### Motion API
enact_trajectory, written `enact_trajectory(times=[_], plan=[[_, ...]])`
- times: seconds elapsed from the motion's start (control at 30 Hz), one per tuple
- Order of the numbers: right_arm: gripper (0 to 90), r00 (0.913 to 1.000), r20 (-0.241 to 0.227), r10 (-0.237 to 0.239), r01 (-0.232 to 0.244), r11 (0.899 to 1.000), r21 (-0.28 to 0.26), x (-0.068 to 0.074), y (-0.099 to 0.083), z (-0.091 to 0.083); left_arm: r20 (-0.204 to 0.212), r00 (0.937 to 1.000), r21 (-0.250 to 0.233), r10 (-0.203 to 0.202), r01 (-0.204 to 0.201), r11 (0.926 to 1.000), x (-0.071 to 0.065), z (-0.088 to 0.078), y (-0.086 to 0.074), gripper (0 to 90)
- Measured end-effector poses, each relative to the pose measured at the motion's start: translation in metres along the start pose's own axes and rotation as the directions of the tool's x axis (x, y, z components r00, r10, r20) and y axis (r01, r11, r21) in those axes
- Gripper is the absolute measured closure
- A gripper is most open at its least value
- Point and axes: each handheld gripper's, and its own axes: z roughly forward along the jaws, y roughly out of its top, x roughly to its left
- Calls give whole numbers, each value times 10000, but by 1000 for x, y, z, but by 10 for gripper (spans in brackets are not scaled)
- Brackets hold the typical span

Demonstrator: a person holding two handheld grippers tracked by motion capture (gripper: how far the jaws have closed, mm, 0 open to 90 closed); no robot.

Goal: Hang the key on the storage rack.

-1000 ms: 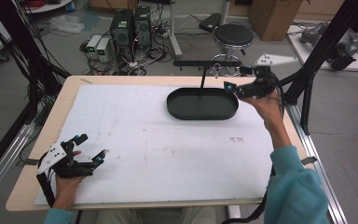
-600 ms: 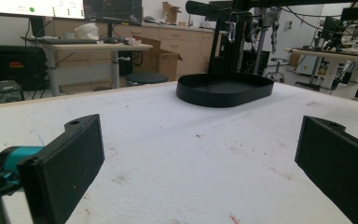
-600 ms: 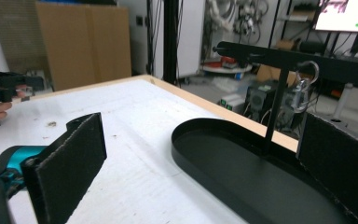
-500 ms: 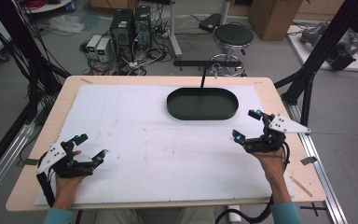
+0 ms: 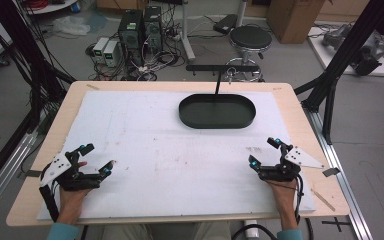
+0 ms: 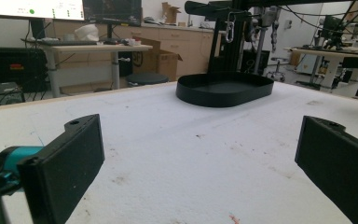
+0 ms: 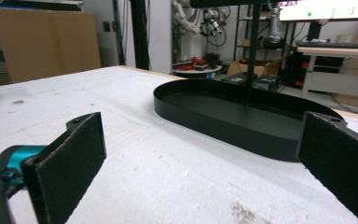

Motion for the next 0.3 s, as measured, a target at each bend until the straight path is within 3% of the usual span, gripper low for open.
enact_trajectory(times=[0.1,0.3], plan=[[7,9998,-17,207,-207,9997,151,-2,-6,1,43,10000,47,84,-85,10000,-1,0,0,17],[7,10000,15,-47,46,9997,231,0,-6,2,-3,9999,39,126,-126,9999,-1,0,0,17]])
